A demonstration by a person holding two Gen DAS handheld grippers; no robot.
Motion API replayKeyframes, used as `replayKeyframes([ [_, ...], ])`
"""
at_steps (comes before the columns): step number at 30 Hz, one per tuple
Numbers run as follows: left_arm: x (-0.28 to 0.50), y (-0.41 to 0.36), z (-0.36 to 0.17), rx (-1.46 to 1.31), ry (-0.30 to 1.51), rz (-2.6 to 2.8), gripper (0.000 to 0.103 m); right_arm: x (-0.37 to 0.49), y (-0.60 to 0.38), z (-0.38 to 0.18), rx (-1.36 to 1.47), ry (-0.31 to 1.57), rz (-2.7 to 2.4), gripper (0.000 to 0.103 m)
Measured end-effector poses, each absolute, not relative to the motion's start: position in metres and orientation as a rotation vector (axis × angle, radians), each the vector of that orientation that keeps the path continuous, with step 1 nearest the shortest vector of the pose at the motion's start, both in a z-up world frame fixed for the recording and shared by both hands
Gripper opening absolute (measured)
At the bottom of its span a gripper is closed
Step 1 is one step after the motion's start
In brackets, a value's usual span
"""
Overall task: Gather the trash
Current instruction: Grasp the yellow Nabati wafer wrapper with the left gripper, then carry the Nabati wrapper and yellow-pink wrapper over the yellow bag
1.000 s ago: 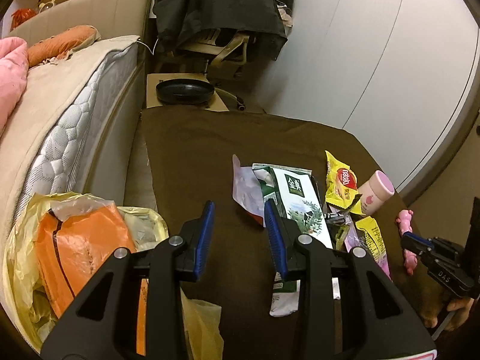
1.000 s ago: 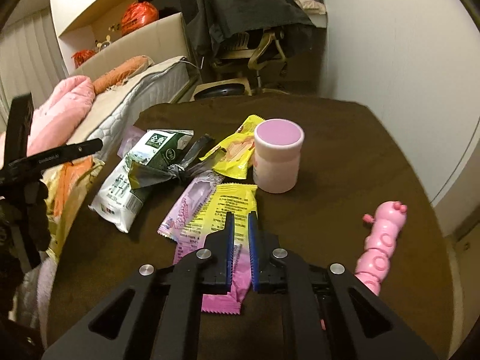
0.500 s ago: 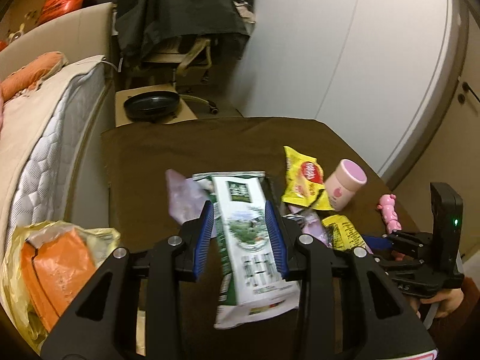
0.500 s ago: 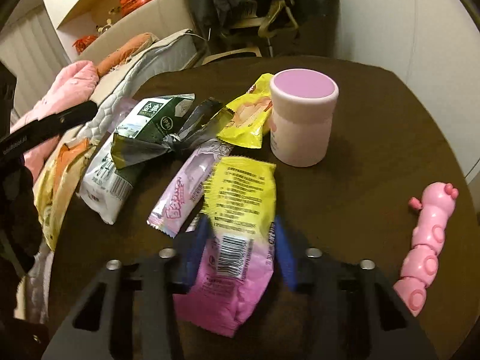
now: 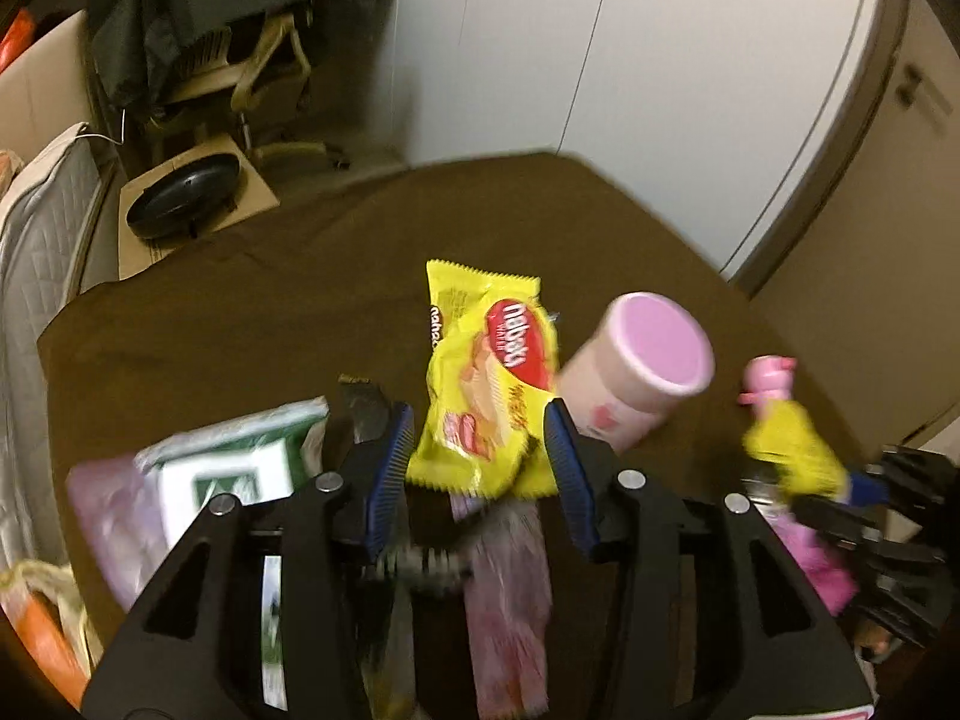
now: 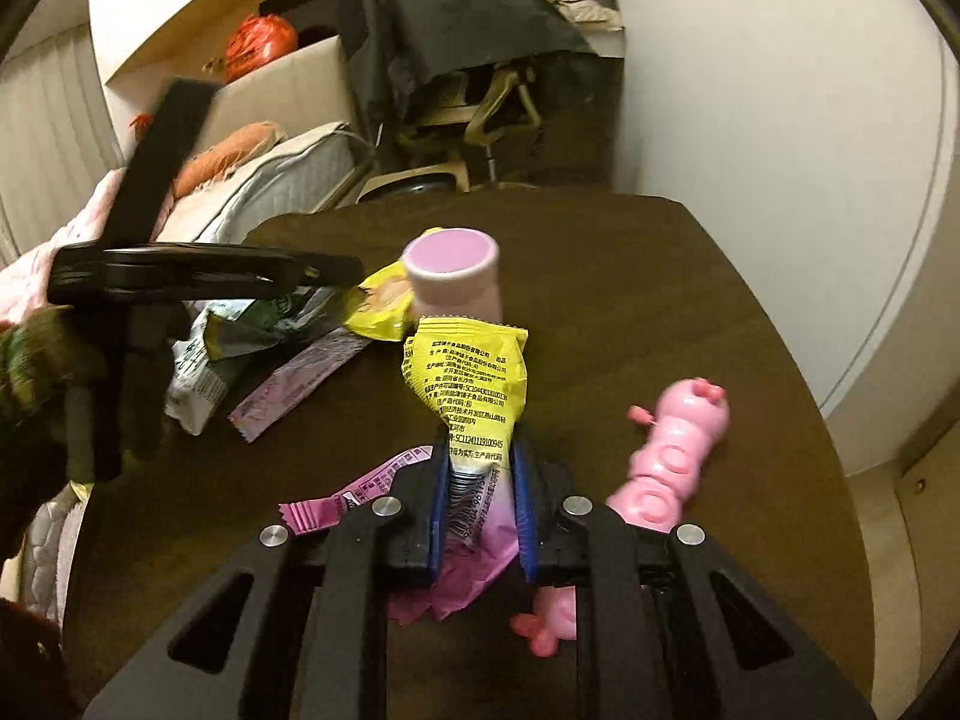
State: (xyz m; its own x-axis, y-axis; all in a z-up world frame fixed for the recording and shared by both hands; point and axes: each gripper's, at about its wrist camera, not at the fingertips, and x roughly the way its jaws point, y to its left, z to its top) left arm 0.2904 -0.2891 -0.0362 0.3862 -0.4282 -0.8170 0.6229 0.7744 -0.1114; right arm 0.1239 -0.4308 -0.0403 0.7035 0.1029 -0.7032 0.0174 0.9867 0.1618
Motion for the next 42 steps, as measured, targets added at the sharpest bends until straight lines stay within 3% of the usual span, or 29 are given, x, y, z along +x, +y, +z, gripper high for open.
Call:
replayKeyframes([
  [5, 0.304, -0.312, -0.061, 0.273, 1.056, -0.668, 0.042, 0.117, -0.443, -0.047, 0.196, 0.781, 0.030, 0.018],
  [9, 0.305, -0.308, -0.062, 0.272, 1.061, -0.626, 0.019, 0.113, -0.440, -0.051, 0.215, 0.789, 0.045, 0.018],
  [14, 0.287, -0.285, -0.048, 0.162, 1.033, -0.642, 0.018, 0.114, -0.429, -0.047, 0.203, 0.796, 0.057, 0.018],
  [25, 0.178, -0.215, 0.042, 0.123, 0.788, -0.622, 0.018, 0.096, -0.386, 0.010, 0.116, 0.697, 0.096, 0.018],
  [42, 0.110, -0.072, 0.054, 0.027, 0.743, -0.412, 0.018, 0.114, -0.277, 0.049, 0.047, 0.644, 0.240, 0.018],
])
